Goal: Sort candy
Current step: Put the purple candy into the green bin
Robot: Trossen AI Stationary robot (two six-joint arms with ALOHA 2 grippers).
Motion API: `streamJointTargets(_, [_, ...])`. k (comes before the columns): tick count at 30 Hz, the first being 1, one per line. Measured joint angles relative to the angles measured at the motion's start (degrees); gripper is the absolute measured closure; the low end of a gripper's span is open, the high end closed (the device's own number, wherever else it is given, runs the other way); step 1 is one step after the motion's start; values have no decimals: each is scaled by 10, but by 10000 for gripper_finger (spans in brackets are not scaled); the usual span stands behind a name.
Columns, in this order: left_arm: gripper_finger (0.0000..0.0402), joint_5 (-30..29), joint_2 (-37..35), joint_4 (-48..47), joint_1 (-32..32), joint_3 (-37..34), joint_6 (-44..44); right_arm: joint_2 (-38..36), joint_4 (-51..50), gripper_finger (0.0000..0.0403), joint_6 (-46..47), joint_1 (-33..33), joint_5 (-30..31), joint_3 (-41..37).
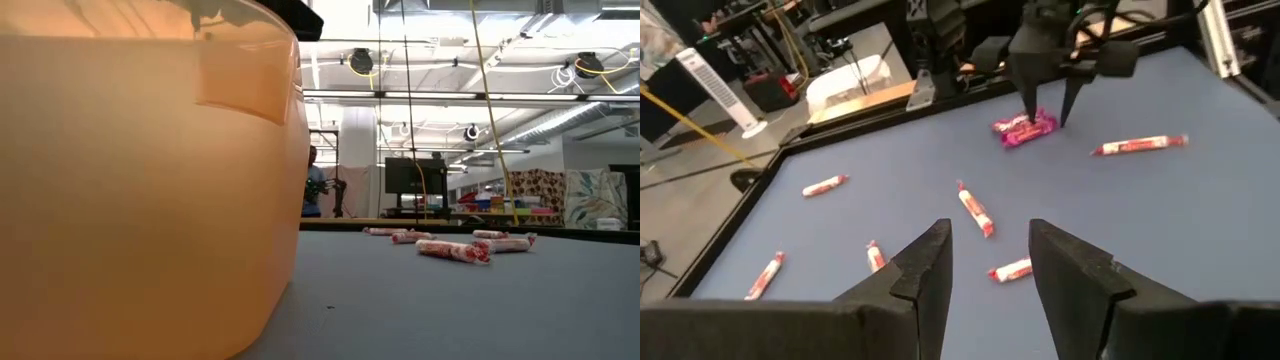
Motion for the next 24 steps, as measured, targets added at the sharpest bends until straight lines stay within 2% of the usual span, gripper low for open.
streamJointTargets(5, [261,17,0,1,0,0,0,-1,3,256,19,-1,-10,-9])
streamJointTargets(14, [261,25,0,9,0,0,0,0,5,393,0,-1,-18,-9])
streamJointTargets(21, [261,31,0,15,0,0,-1,0,-26,401,-36,-6,-15,45])
streamJointTargets(24, [261,52,0,38,0,0,-2,0,-43,400,-63,-11,28,87])
